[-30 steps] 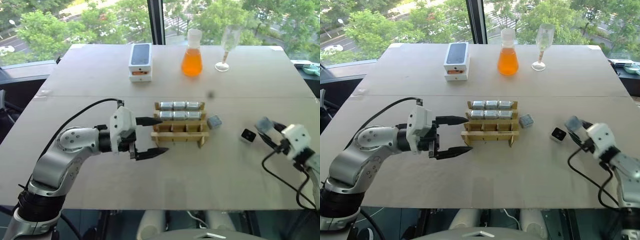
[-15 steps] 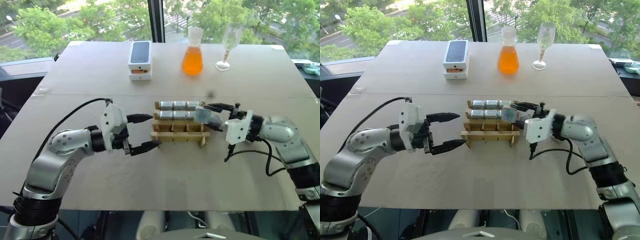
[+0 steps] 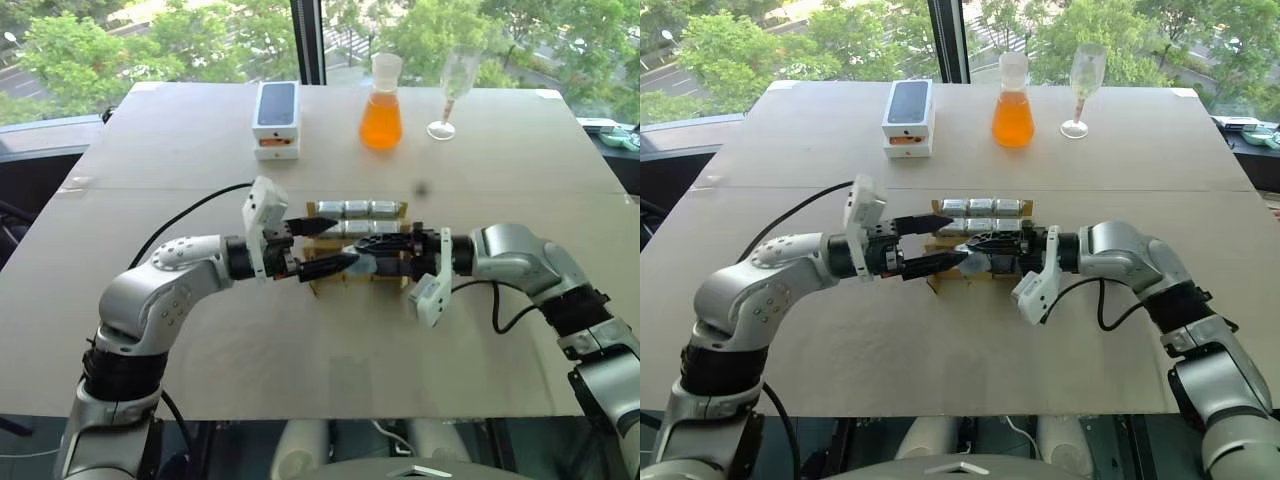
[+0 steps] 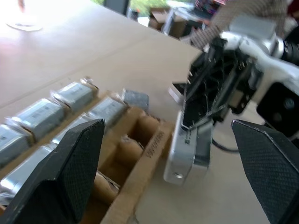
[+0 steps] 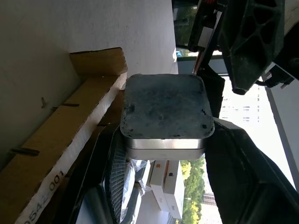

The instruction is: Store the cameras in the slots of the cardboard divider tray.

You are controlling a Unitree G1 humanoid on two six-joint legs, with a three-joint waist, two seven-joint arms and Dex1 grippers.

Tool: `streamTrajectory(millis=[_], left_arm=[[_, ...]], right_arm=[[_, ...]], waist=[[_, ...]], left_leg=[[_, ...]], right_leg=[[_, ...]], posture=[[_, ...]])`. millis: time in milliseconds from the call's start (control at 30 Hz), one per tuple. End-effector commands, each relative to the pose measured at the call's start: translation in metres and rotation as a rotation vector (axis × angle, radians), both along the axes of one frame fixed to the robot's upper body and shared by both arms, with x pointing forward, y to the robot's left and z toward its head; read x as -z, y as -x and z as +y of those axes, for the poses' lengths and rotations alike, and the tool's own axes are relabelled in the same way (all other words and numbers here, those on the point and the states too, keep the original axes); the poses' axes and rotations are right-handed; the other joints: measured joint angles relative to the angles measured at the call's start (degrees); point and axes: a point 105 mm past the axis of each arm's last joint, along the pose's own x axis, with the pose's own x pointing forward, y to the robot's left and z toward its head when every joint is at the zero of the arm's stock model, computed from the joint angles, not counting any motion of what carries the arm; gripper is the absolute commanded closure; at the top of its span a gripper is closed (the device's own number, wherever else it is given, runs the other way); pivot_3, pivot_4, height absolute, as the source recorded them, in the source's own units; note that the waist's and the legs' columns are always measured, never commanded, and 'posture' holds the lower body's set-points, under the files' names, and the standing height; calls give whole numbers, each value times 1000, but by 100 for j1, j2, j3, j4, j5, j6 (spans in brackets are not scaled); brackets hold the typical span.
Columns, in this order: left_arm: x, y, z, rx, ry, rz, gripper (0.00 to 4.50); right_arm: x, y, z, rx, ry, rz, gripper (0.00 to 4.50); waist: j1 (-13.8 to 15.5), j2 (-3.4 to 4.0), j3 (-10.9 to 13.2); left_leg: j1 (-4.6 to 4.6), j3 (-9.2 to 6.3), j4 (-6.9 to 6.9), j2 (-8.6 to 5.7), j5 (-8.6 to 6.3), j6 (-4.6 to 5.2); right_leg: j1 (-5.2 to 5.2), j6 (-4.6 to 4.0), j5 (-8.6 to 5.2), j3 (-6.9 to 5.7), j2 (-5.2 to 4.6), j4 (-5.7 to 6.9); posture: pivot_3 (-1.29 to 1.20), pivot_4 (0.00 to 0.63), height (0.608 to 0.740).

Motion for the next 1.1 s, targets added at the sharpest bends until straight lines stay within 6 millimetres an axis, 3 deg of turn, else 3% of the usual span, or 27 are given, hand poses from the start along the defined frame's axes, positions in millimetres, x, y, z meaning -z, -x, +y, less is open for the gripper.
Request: streamTrajectory(millis=[33,500,767,967,1033,1067,1100], left_arm=[[-1,4,2,79,-65,-29,0],[5,-3,-6,138,-102,-63,0],[2,3,-7,158,-86,-62,3608],[3,1,-8,160,-100,-67,3726],[2,0,-10,160,-102,-80,3726],[1,-2,-10,150,-102,-105,3726],[-2,-7,-10,130,-89,-123,3726]], right_arm=[[-10,0,2,-19,-13,-41,2621],[-15,0,6,-18,-41,-40,2621],[-7,2,4,-24,-21,-22,2621],[0,8,7,-39,-15,27,2621],[-3,3,8,26,-73,106,1601],[-1,1,8,52,-73,146,1378],[1,-1,8,84,-90,207,877]], waist=[[1,1,2],[6,0,4],[5,0,4],[4,-1,4],[8,-1,4],[9,-2,4],[9,-1,4]], left_leg=[[-2,1,0,0,0,0],[-85,11,31,-1,1,1],[-84,11,31,-1,2,0],[-84,11,31,-1,2,0],[-84,11,31,-1,2,0],[-84,10,31,-1,2,0],[-84,9,31,-1,2,0]], right_leg=[[-3,0,0,1,0,1],[-103,-1,0,17,-2,54],[-104,-1,0,18,-1,59],[-104,-1,0,19,0,59],[-104,-1,0,18,-1,59],[-104,-1,0,18,-1,59],[-104,-1,0,18,0,59]], posture=[[0,150,740],[0,150,740],[0,150,740],[0,150,740],[0,150,740],[0,150,740],[0,150,740]])
